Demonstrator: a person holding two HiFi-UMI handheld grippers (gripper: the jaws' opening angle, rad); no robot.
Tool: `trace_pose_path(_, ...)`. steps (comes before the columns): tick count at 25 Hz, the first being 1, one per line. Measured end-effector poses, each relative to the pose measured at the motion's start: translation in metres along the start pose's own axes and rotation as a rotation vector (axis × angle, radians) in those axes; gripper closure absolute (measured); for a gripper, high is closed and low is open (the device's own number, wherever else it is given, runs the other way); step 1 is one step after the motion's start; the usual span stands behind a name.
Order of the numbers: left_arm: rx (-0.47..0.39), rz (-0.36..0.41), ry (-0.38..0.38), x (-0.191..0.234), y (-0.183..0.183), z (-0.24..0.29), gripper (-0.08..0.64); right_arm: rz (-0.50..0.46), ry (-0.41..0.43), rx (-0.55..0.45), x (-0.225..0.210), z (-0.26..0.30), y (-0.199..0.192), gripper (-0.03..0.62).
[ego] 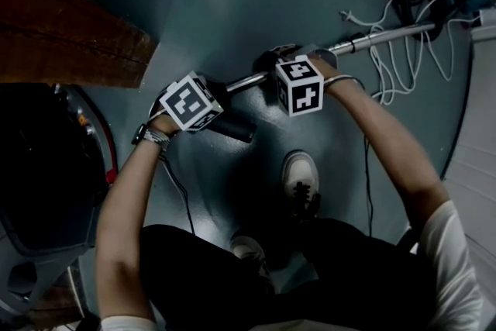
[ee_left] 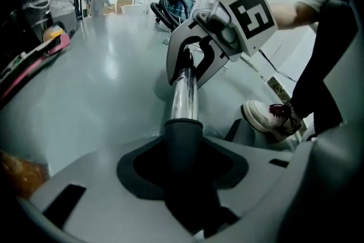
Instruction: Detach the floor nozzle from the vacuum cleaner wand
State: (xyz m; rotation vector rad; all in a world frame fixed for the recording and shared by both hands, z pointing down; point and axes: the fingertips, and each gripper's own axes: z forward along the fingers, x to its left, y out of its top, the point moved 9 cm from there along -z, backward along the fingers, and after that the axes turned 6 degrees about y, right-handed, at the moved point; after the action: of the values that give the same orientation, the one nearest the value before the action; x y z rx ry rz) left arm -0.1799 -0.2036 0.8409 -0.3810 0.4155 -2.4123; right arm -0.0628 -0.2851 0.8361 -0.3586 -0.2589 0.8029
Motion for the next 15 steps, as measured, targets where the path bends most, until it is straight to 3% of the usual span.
trace_pose_path(2,-0.007,-0.040,-0.068,-0.0005,-0.0012,0.0013,0.396,-0.012,-0.001,0.006,0.0025,0.0000,0.0003,0.451)
trace_pose_path(5,-0.010,-0.059,-0.101,0.0000,-0.0011,0.0008,0.396,-0.015,-0.003,0.006,0.0033,-0.0014,0.0001,0.453)
trace_pose_path(15,-0.016,-0.017,-0.017,-0.0030,0.0002,-0.0059,0.396,-0.002,0.002,-0.007,0.0019,-0.0040,0.0017,0.451)
